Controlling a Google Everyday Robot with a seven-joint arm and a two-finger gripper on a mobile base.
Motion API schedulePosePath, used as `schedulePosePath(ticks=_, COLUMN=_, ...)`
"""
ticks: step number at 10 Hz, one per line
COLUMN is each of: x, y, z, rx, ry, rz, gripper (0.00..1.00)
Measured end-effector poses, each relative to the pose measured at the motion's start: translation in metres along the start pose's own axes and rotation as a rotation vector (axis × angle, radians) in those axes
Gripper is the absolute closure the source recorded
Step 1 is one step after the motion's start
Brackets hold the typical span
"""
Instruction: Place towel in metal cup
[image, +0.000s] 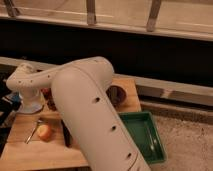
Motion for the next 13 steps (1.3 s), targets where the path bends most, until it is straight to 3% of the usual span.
schedulePosePath(ticks=2, x=0.002, y=0.003, z=0.001, rx=-0.005, ry=0.006, rz=-0.004, gripper=0.35)
schedulePosePath(ticks=4, x=-0.002, y=0.007, z=0.013, rx=-0.056, ry=0.021, rz=-0.008, gripper=0.35)
schedulePosePath(ticks=7, x=-0.011, y=0.035, z=0.042, rx=-0.14, ry=0.048, rz=-0.041, gripper=0.35)
schedulePosePath(ticks=13, x=-0.009, y=0.025, z=0.075, rx=-0.179, ry=0.086, rz=-0.022, gripper=0.35)
